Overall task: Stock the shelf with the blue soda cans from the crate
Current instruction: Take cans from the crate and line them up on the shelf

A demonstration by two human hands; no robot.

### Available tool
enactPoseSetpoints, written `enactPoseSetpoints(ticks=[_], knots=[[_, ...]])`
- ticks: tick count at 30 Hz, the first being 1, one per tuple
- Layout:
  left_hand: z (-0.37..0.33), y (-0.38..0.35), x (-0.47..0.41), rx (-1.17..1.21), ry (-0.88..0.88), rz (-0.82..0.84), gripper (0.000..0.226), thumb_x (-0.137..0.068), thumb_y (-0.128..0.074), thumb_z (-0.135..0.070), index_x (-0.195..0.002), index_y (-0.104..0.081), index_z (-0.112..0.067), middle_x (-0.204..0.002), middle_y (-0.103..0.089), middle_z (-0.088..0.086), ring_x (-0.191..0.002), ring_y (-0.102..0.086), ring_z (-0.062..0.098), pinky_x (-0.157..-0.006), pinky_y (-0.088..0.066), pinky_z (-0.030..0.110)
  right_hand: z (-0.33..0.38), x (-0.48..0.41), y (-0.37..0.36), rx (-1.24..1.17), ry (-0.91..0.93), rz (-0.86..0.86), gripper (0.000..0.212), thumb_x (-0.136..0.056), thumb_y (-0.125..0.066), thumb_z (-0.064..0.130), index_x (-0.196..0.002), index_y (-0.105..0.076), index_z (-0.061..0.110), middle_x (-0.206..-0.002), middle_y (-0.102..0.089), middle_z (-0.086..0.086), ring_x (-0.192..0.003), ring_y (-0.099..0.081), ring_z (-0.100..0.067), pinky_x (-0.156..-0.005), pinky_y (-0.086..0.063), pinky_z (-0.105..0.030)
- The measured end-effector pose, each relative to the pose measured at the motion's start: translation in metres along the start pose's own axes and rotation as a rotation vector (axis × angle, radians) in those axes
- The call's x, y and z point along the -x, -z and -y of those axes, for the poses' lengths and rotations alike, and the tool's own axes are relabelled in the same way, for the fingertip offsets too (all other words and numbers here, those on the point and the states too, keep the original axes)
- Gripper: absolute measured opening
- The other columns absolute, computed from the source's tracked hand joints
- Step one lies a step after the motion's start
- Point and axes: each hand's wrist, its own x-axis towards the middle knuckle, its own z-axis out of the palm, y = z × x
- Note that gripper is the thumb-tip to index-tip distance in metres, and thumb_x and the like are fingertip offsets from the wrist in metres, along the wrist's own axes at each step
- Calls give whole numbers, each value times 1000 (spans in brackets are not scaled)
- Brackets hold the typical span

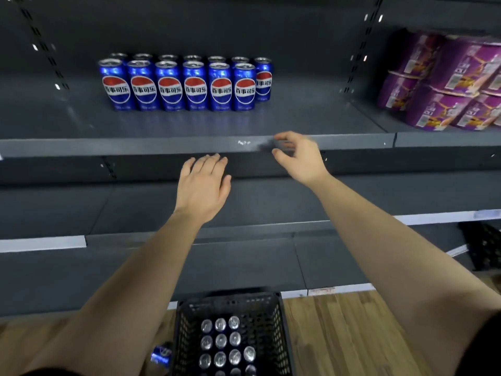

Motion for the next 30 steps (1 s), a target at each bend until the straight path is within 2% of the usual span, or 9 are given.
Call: enactPoseSetpoints(ticks=[4, 9, 12, 14, 19, 23, 25, 28, 30], knots=[[-20, -16, 49, 22, 36, 59, 53, -94, -28, -37, -129, -56, -10, -132, -58, 9, -122, -52, 27, -109, -28, 46, -24, 50, -10, 10, -57, 93, 35, -88, -65, 23, -123, -62, 18, -124, -62, -1, -109, -60, -13, -88, -44, -22], [-37, -51, 111, 17, 39, 190, 53, -94, -27, -38, -128, -57, -11, -131, -59, 7, -120, -53, 26, -107, -32, 45, -78, 115, -39, 62, -199, 247, 40, -88, -66, 21, -127, -60, 16, -128, -62, -3, -115, -59, -18, -90, -43, -21], [-41, -81, 146, 38, 75, 235, 54, -92, -27, -39, -125, -59, -10, -125, -62, 7, -115, -56, 26, -103, -33, 43, -111, 151, -63, 97, -272, 322, 38, -87, -64, 17, -126, -61, 16, -123, -65, -2, -111, -61, -19, -91, -43, -21], [-40, -106, 167, 51, 112, 259, 53, -93, -28, -38, -124, -59, -9, -124, -62, 8, -112, -57, 27, -103, -33, 43, -135, 172, -85, 114, -304, 368, 40, -87, -63, 15, -128, -60, 16, -124, -65, -3, -111, -62, -20, -96, -46, -26], [-30, -193, 219, 63, 134, 333, 52, -93, -29, -37, -123, -60, -8, -122, -63, 9, -110, -58, 29, -102, -37, 46, -207, 223, -164, 116, -379, 481, 43, -89, -64, 18, -131, -58, 16, -125, -65, -7, -115, -61, -22, -98, -44, -29], [-22, -280, 271, 84, 151, 378, 50, -94, -30, -36, -124, -59, -9, -123, -62, 7, -112, -57, 27, -103, -36, 45, -277, 268, -243, 122, -453, 546, 42, -88, -66, 20, -129, -60, 18, -114, -69, -4, -106, -64, -19, -84, -41, -18], [-16, -325, 300, 72, 145, 402, 49, -94, -31, -36, -124, -60, -10, -123, -62, 5, -113, -56, 26, -104, -33, 42, -311, 293, -283, 112, -477, 575, 42, -88, -65, 21, -129, -59, 20, -112, -70, -3, -104, -65, -18, -79, -41, -17], [-7, -392, 342, 53, 137, 420, 48, -93, -32, -36, -122, -61, -10, -121, -63, 6, -110, -58, 26, -104, -29, 39, -365, 331, -338, 95, -507, 638, 45, -89, -65, 21, -133, -57, 22, -120, -67, -2, -110, -63, -17, -88, -48, -22], [-3, -434, 367, 60, 138, 442, 48, -93, -33, -36, -121, -61, -9, -120, -63, 7, -109, -58, 27, -103, -33, 42, -400, 354, -370, 84, -525, 670, 45, -88, -65, 21, -133, -56, 21, -125, -65, -2, -115, -60, -16, -95, -48, -26]])
